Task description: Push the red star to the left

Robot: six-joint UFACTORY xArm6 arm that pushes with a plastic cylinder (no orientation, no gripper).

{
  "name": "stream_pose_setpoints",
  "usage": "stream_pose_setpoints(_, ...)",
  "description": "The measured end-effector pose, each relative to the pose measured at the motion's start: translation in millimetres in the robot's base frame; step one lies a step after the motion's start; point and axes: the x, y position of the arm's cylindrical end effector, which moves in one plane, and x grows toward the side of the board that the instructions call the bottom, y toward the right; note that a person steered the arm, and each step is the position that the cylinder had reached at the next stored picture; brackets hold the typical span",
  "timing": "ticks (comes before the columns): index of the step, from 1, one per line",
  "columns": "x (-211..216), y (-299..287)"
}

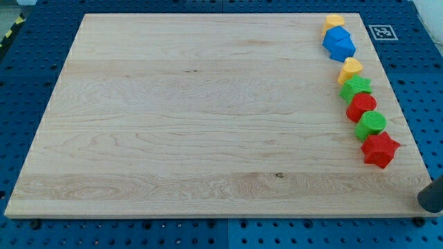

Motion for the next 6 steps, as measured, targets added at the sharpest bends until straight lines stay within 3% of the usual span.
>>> stream_pose_setpoints(2, -18, 14)
stream_pose_setpoints(3, -70, 18)
stream_pose_setpoints(6, -83, -107)
